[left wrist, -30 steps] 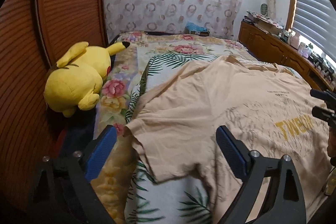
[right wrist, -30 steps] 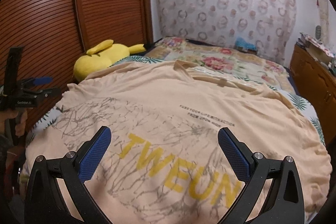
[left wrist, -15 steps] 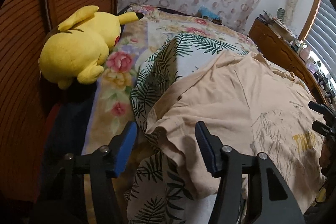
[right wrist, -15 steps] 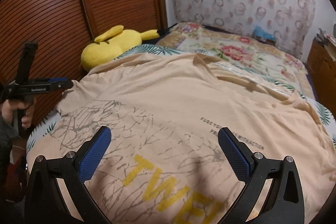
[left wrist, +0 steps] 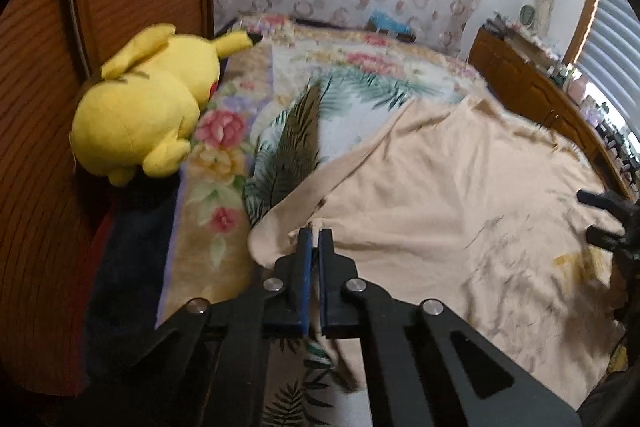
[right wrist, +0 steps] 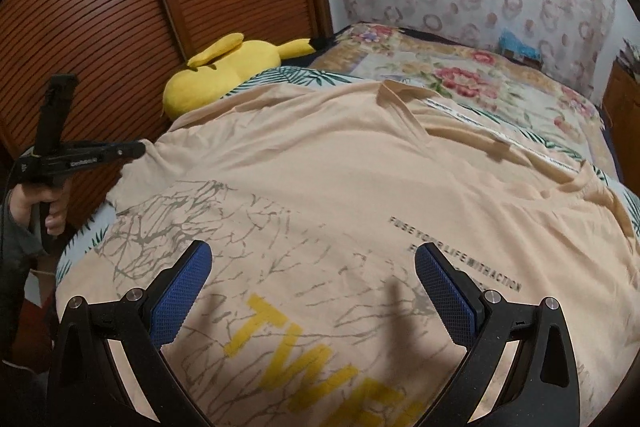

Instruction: Fold small clothes

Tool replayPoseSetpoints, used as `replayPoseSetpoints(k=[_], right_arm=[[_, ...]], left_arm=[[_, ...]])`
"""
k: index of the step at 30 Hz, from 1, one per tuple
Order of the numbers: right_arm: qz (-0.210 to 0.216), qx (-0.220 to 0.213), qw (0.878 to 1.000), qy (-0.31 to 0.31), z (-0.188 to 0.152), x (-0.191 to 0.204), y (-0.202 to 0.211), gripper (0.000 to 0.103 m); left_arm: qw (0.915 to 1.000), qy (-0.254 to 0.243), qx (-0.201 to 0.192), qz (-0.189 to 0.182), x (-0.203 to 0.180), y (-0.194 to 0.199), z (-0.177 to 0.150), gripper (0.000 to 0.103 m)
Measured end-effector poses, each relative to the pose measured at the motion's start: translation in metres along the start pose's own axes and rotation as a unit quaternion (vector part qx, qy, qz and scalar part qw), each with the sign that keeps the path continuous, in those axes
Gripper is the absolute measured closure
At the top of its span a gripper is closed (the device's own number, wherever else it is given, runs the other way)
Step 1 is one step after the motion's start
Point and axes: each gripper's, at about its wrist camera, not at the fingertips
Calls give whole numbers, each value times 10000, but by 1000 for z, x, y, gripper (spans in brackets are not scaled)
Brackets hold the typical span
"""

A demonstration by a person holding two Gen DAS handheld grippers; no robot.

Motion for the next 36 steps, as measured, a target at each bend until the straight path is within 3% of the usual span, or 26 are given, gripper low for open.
replayPoseSetpoints(k=[5, 11, 16, 21, 28, 36], right_arm=[[-40, -140, 9997, -215, -5, -13, 11, 0], [-175, -355, 9987, -310, -6, -21, 34, 0], [-342, -450, 9978, -357, -10, -28, 53, 0], [-474, -531, 9963, -475, -16, -36, 68, 0], [-508, -417, 9963, -550, -22, -41, 64, 0], [-213, -288, 9990, -268, -3, -32, 45, 17]], left_arm=[[9995, -82, -236, -200, -17, 26, 14, 103], [9950, -598, -529, -605, -73, 49, 36, 103], [9868, -1084, -604, -1043, -129, 60, 51, 103], [9818, -1385, -564, -1173, -162, 65, 58, 102], [9848, -1308, -595, -973, -148, 68, 63, 87], [9938, -855, -559, -448, -95, 60, 51, 53]])
Point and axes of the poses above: each gripper's, at about its wrist camera, not at the fingertips, and y roughly against the way its jaws point, x to its left, z to its top, and after that the axes turned 15 degrees about z, right-handed
